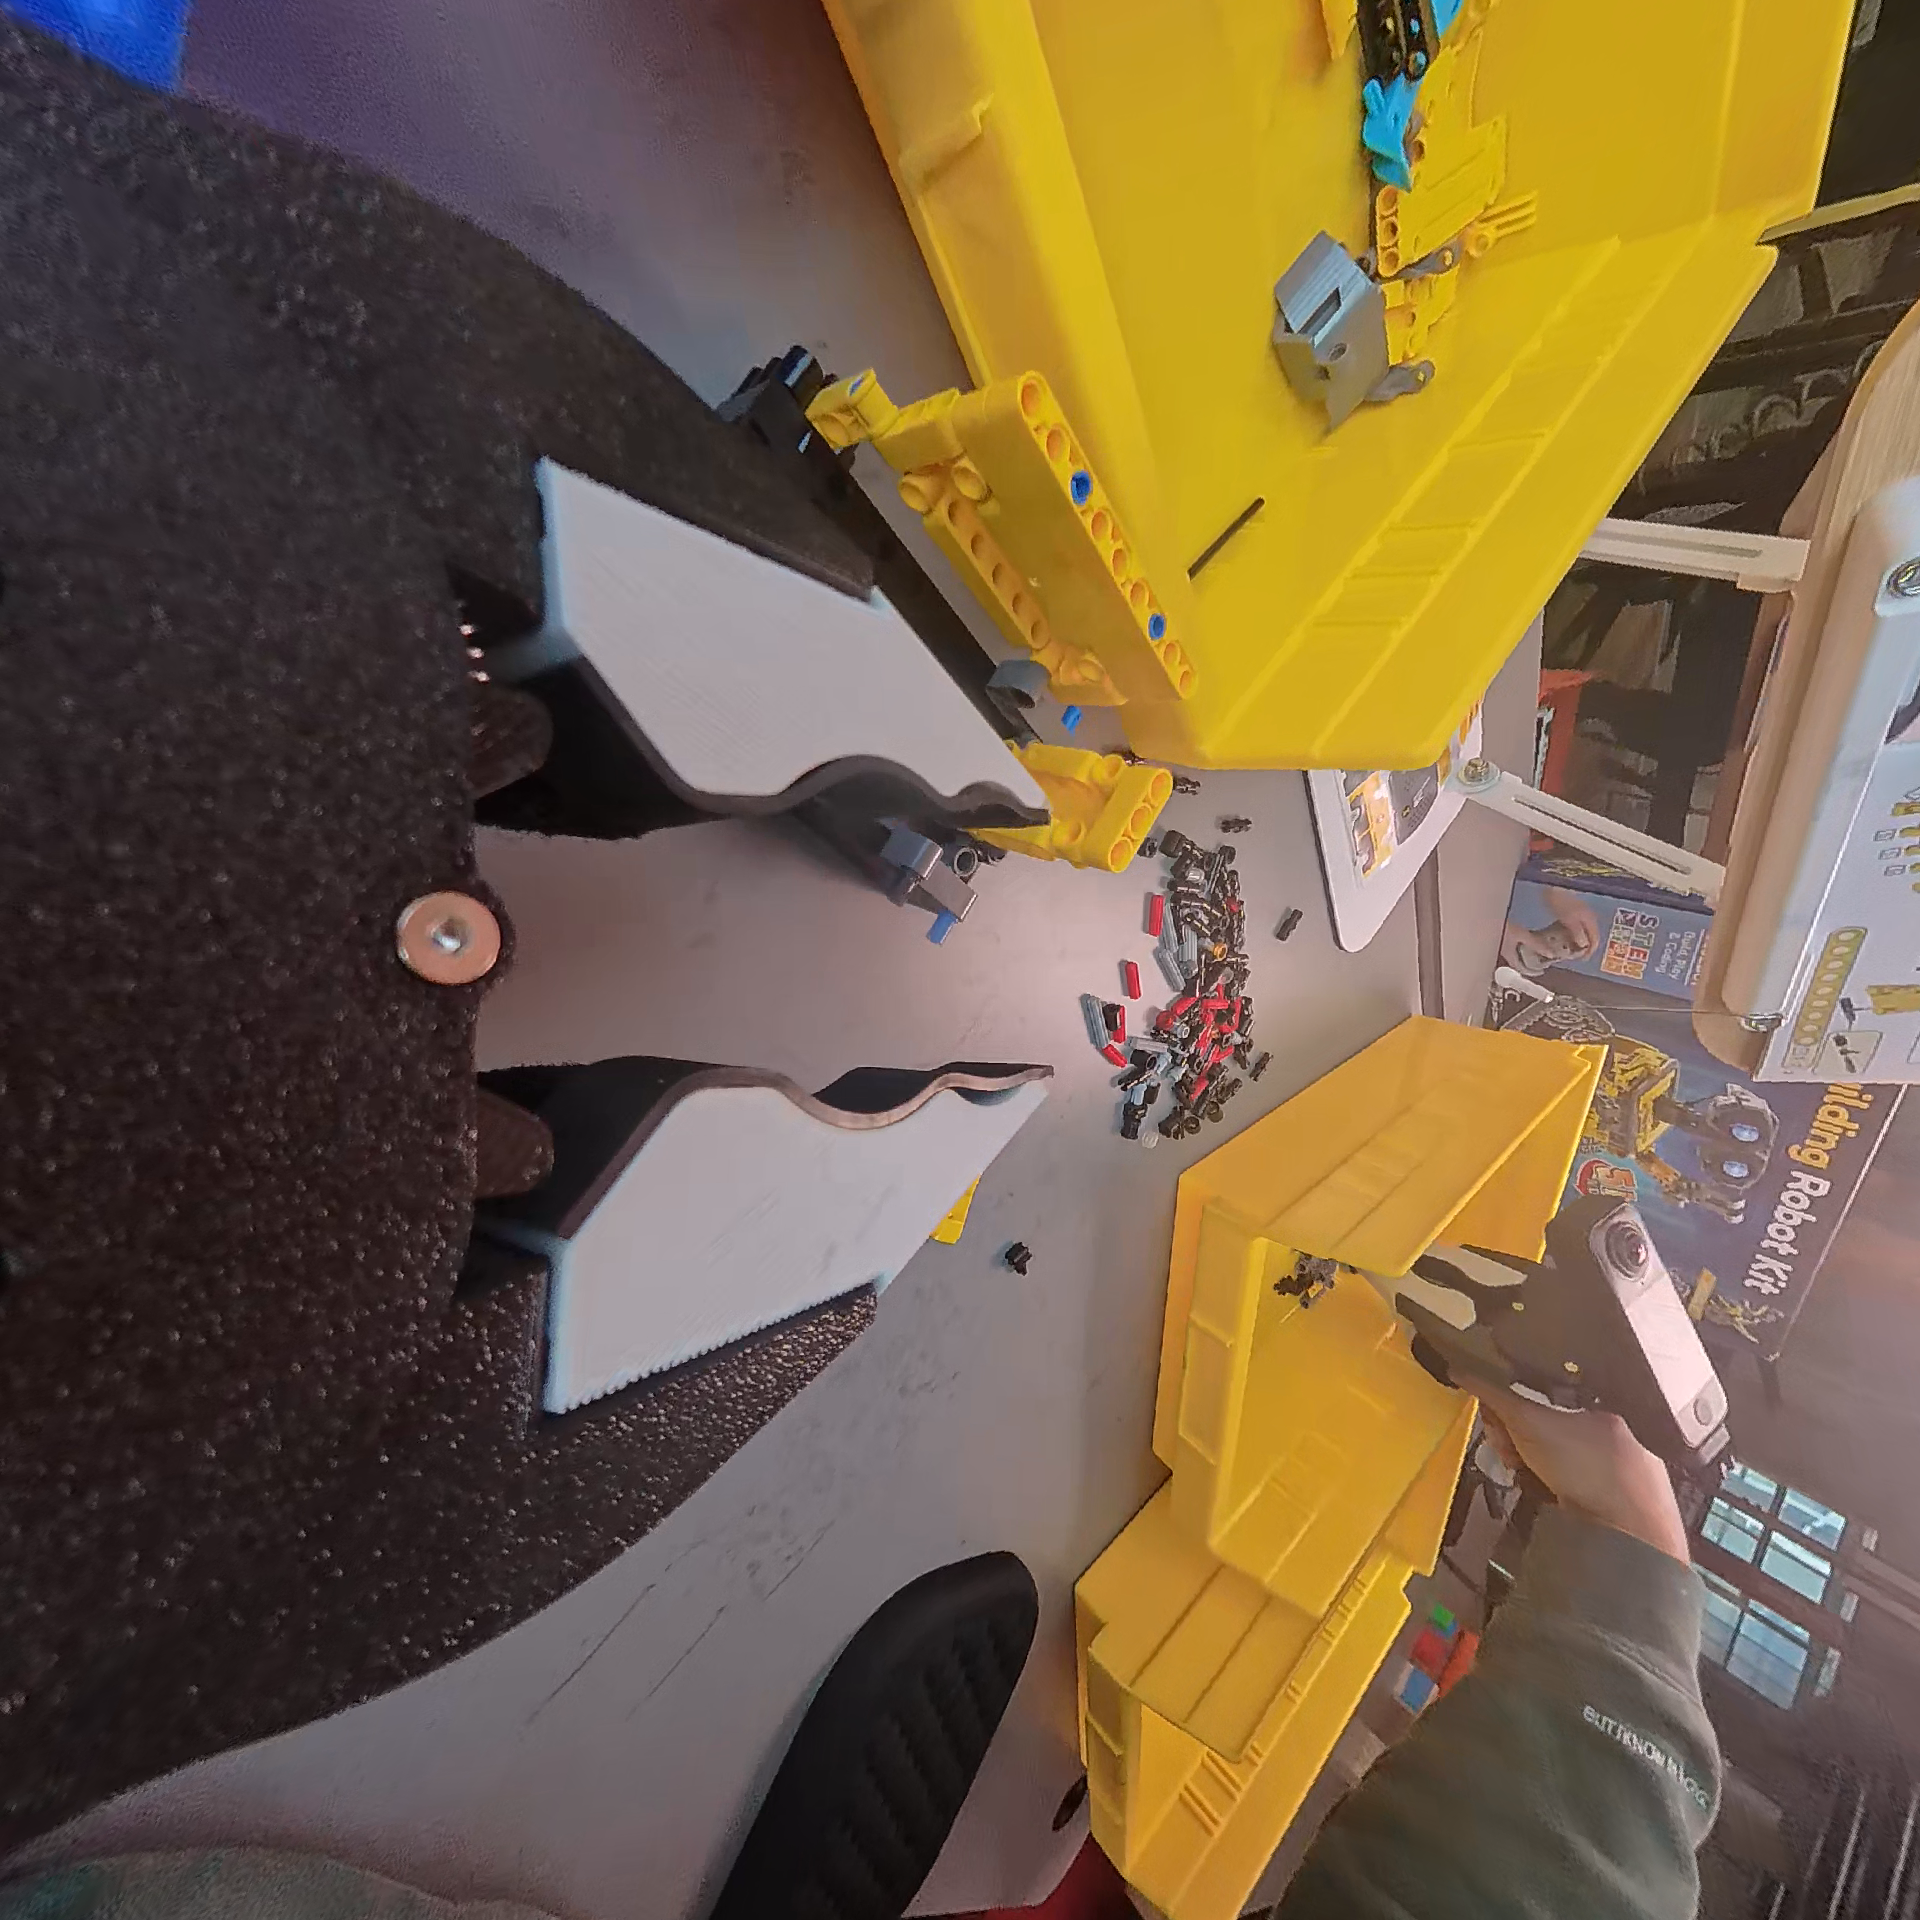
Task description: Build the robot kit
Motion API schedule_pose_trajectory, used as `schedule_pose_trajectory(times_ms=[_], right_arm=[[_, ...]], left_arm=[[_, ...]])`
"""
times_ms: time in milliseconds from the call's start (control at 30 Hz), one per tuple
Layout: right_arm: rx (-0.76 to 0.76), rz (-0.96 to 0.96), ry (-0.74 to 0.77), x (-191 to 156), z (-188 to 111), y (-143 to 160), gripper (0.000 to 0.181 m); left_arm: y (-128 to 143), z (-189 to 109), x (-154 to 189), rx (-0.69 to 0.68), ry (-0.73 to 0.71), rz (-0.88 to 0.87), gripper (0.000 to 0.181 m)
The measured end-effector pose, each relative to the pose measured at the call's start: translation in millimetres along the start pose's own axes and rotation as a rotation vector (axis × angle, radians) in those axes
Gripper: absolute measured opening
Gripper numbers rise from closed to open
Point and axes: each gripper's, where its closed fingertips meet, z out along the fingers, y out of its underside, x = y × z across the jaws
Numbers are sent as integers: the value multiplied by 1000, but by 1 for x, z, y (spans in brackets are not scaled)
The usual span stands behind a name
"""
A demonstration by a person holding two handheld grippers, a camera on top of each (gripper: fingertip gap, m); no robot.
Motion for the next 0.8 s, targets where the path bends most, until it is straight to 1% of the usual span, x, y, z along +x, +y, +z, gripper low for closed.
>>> schedule_pose_trajectory(times_ms=[133,200,300,400,467,500,533,567,667,733,800], right_arm=[[142,14,-52,-10,-9,-21,6],[259,38,-42,-6,-22,-34,6],[497,99,-16,3,-56,-53,8],[729,177,71,13,-98,-58,17],[843,226,138,15,-122,-51,18],[879,252,174,15,-131,-44,15],[902,275,208,13,-138,-36,2],[926,288,232,8,-145,-28,0],[971,330,282,-12,-161,-3,0],[977,367,323,-24,-167,18,0],[965,399,328,-37,-166,38,8]], left_arm=[[1,1,-1,-4,6,-13,43],[1,1,-1,-4,7,-15,43],[0,0,-1,-1,8,-18,43],[0,0,-2,4,7,-20,43],[0,0,-1,3,7,-20,43],[0,0,-1,0,7,-19,43],[0,1,-1,-2,7,-18,43],[1,1,-1,-4,8,-16,43],[0,1,0,-3,7,-10,43],[1,1,0,-3,6,-8,43],[1,1,0,-6,6,-7,43]])
